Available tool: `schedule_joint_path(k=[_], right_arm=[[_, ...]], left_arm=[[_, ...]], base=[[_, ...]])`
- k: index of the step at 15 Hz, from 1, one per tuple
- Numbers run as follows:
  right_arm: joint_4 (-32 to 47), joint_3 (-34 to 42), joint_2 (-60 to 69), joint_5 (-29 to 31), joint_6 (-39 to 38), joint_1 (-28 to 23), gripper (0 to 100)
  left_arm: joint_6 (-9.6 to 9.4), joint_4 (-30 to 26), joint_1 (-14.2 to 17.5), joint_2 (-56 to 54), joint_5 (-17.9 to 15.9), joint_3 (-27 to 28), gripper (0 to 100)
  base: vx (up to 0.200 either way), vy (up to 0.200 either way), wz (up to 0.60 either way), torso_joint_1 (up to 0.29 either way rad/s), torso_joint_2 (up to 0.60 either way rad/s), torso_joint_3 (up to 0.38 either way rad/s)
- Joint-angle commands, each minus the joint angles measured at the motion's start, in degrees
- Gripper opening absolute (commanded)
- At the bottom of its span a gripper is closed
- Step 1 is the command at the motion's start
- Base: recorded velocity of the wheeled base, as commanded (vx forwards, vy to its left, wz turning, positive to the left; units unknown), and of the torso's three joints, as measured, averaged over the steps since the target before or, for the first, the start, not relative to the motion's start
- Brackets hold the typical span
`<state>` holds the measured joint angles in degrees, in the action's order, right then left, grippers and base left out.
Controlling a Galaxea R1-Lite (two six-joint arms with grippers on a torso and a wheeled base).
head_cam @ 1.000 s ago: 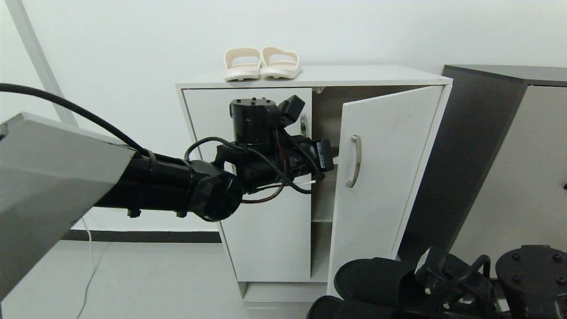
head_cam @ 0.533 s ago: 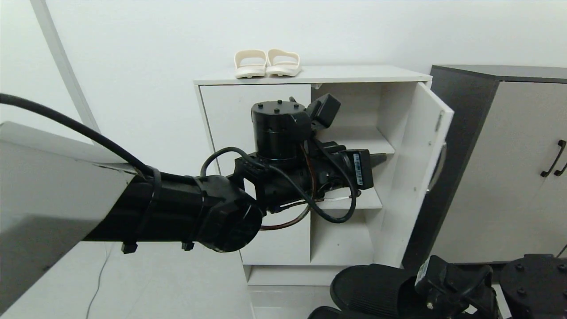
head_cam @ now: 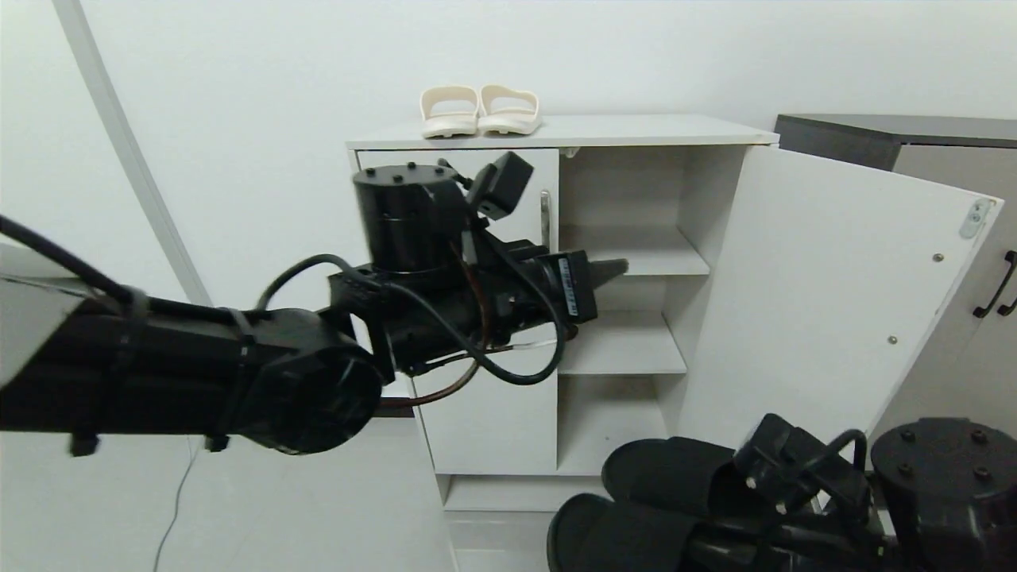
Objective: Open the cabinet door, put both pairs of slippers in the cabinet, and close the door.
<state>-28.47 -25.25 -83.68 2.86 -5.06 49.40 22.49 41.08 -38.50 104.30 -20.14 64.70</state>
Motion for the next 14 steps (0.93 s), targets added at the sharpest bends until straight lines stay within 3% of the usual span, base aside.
schedule_joint_path(k=[1,2,3,5,6,7,8,9,10,11,12,14], right_arm=[[-2.0,-3.1,-5.5,3.9,-0.7,-2.9,0],[-5.6,-6.4,-10.3,10.4,-3.6,-3.3,0],[-7.6,-9.3,-14.1,15.8,-5.7,-3.2,0],[-8.8,-14.5,-19.9,24.8,-6.6,-3.5,0],[-9.8,-19.1,-25.0,31.3,-7.4,-4.8,0],[-11.2,-21.3,-27.2,34.0,-7.4,-5.7,0],[-12.8,-23.4,-29.7,35.1,-7.3,-7.1,0],[-14.9,-24.6,-31.8,35.4,-7.2,-8.3,0],[-16.2,-24.8,-32.7,35.4,-6.9,-8.7,0],[-18.4,-25.2,-33.9,35.4,-6.3,-9.3,0],[-20.9,-25.1,-35.0,36.5,-4.7,-9.7,0],[-22.5,-24.7,-35.2,37.5,-4.2,-9.7,0]], left_arm=[[-0.69,-0.8,3.3,-12.9,0.8,-9.0,0],[-1.05,-4.2,5.5,-22.1,2.5,-14.2,0],[-2.63,-8.4,7.8,-28.9,3.9,-16.8,0],[-7.9,-15.8,10.0,-39.0,8.2,-19.3,0],[-10.01,-22.4,11.1,-47.3,12.8,-19.8,0],[-10.8,-26.8,11.2,-52.4,16.3,-19.8,0],[-12.82,-32.1,12.7,-57.5,20.7,-20.0,0],[-16.25,-37.3,16.6,-61.7,23.7,-21.0,0],[-17.92,-39.5,18.9,-63.7,25.1,-21.5,0],[-19.33,-41.7,22.3,-66.7,28.8,-22.9,0],[-19.94,-42.1,26.4,-71.5,35.0,-25.7,0],[-19.85,-42.5,30.9,-79.0,36.5,-32.3,0]], base=[[0.0,0.0,0.0,0.0,0.0,0.0],[0.0,0.0,0.0,0.0,0.0,0.0],[0.0,0.0,0.0,0.0,0.0,0.0],[0.0,0.0,0.0,0.0,0.0,0.0],[0.0,0.0,0.0,0.0,0.0,0.0],[0.0,0.0,0.0,0.0,0.0,0.0],[0.0,0.0,0.0,0.0,0.0,0.0],[0.0,0.0,0.0,0.0,0.0,0.0],[0.0,0.0,0.0,0.0,0.0,0.0],[0.0,0.0,0.0,0.0,0.0,0.0],[0.0,0.0,0.0,0.0,0.0,0.0],[0.0,0.0,0.0,0.0,0.0,0.0]])
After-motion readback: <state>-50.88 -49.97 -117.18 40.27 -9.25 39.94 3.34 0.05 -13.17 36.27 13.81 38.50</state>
